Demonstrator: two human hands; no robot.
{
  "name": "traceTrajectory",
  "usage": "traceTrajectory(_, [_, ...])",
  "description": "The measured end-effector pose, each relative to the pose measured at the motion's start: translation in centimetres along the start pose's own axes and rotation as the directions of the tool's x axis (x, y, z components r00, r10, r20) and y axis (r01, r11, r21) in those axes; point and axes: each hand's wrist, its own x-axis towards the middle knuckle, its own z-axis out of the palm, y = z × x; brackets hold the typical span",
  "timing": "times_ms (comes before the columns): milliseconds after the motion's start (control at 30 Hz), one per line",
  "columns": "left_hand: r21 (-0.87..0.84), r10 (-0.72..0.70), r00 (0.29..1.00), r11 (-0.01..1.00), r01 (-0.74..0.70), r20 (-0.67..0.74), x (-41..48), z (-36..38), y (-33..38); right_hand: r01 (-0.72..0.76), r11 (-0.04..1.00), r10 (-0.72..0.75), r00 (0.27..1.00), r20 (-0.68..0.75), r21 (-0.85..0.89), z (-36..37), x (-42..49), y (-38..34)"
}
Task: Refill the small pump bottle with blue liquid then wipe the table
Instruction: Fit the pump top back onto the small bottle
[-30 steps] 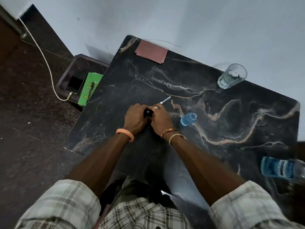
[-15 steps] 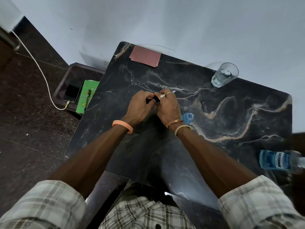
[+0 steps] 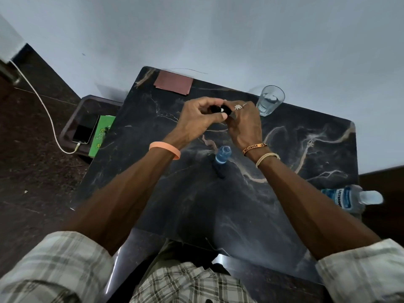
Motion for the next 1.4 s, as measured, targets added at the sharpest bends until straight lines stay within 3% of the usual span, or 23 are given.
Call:
traceTrajectory(133, [0.003, 0.029, 0.999, 1.0, -0.029, 0.018, -0.3, 2.0, 2.3, -0.07, 0.963, 0.094, 0.992, -0.08, 0.262, -2.3, -1.5, 0.9])
traceTrajectory(300, [0.064, 0.018, 0.999, 0.998, -0.021, 0.049, -0.7, 3.7, 5.4, -0.235, 0.784, 0.268, 0.963, 0.028, 0.574, -4.6, -2.8, 1.6])
traceTrajectory(367, [0.092, -0.001, 0.997, 0.996, -0.006, 0.072, -0.9, 4.0, 6.5, -0.254, 0.74, 0.283, 0.958, 0.055, 0.623, -5.4, -3.4, 1.8])
traceTrajectory(900, [0.245, -0.139, 0.99, 0.961, 0.127, 0.036, -3.2, 3.7, 8.4, -0.243, 0.657, 0.181, 0.97, 0.164, 0.714, -6.4, -5.6, 0.5])
traceTrajectory(1400, [0.26, -0.119, 0.993, 0.959, 0.111, 0.016, -3.4, 4.1, 5.2, -0.309, 0.664, 0.254, 0.95, 0.183, 0.681, -3.9, -6.0, 0.8])
